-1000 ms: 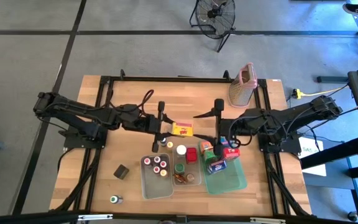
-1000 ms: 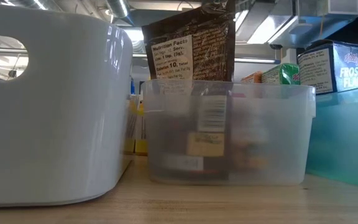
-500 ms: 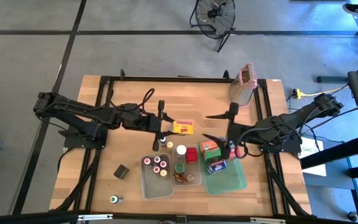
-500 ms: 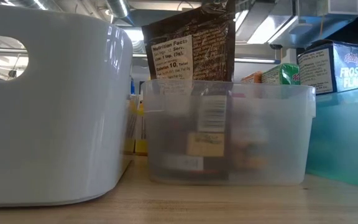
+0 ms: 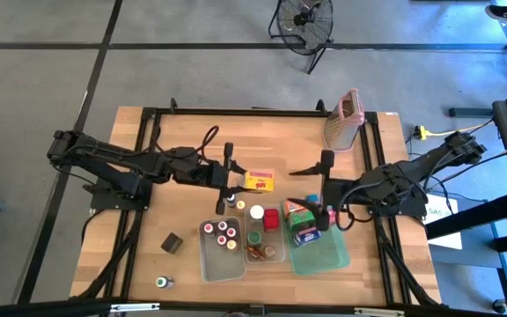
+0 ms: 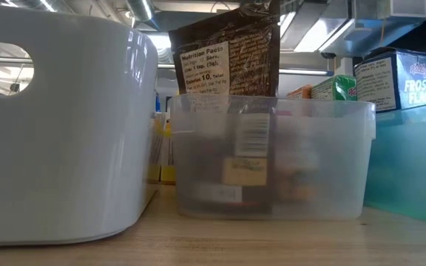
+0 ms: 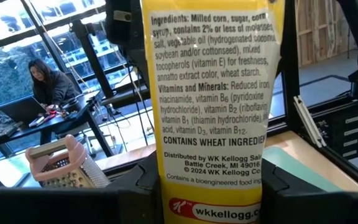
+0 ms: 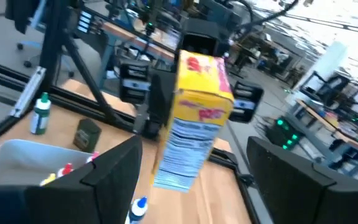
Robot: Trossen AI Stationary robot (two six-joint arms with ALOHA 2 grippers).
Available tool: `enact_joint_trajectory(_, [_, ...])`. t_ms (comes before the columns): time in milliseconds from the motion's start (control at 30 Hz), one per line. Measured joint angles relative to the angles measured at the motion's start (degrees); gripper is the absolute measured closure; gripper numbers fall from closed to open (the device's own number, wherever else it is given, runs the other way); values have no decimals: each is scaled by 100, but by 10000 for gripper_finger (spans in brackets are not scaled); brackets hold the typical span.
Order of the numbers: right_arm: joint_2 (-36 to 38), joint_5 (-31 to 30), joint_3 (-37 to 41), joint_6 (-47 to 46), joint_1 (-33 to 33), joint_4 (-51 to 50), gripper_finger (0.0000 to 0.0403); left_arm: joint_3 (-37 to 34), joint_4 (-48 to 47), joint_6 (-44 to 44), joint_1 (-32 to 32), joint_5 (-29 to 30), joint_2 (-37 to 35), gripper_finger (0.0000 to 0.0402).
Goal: Pick & Place Kitchen Items
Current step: Put the yellow cereal box into the blue bin
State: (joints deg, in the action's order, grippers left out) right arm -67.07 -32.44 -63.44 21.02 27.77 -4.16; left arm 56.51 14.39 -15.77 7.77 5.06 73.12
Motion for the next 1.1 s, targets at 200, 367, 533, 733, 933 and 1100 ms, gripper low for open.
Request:
enact_joint_trajectory(200, [-34,133,0,-107,-120,20,99,0,-2,0,0,0,1,277])
enact_joint_trajectory(367, [-75,171,-4,-433,-358,46,61,0,-2,0,0,0,0,274])
enact_joint_trajectory(533, [-107,627,-4,-544,-567,315,31,0,-2,0,0,0,0,275])
enact_joint_trajectory(733, [-344,1378,-4,-385,-946,654,28,0,46,-43,0,2,0,276])
enact_joint_trajectory(933, [-630,1852,-4,-365,-1188,1221,28,0,46,-138,0,4,0,274])
enact_joint_trajectory(1100, [-850,2165,-4,-95,-1322,1449,28,0,88,-153,0,6,2,277])
